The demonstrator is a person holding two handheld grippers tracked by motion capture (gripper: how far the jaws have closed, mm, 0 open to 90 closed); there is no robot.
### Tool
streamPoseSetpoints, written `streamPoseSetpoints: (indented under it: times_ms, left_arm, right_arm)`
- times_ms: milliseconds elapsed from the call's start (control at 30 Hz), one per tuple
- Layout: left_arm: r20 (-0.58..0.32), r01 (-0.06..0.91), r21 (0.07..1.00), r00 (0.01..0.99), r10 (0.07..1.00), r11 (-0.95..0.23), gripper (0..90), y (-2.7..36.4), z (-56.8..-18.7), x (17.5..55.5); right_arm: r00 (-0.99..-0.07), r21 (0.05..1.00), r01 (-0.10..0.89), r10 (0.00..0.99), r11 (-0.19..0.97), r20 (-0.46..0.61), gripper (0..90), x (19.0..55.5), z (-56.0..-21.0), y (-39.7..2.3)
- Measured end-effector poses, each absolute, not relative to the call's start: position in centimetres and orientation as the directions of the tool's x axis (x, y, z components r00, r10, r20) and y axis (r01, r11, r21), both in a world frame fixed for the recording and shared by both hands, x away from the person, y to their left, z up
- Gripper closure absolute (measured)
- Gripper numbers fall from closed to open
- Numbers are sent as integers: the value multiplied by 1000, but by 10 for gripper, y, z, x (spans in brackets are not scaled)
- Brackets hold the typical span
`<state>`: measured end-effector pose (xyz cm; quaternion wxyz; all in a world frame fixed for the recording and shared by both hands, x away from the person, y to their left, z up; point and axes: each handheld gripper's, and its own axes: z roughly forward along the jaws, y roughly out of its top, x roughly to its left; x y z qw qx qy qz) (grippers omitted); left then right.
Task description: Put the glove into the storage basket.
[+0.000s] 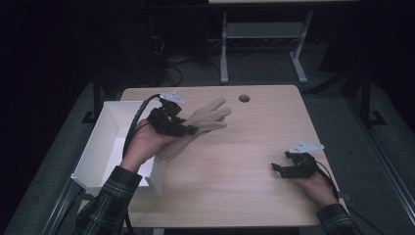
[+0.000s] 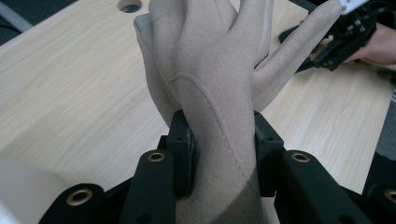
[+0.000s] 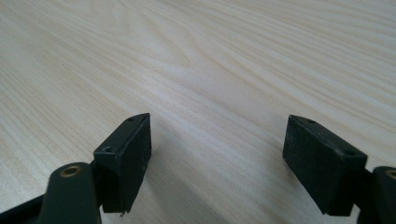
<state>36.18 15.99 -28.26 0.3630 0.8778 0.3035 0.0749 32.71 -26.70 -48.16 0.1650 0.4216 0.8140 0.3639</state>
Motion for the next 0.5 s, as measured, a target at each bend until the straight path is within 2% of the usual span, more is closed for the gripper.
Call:
streamPoseSetpoints:
  times_ms: [500]
  left_arm:
    - [-101, 560, 694, 698, 709, -452, 671, 226, -286, 363]
  right_arm:
    - [-590, 732, 566, 807, 379, 39, 235, 327, -482, -267]
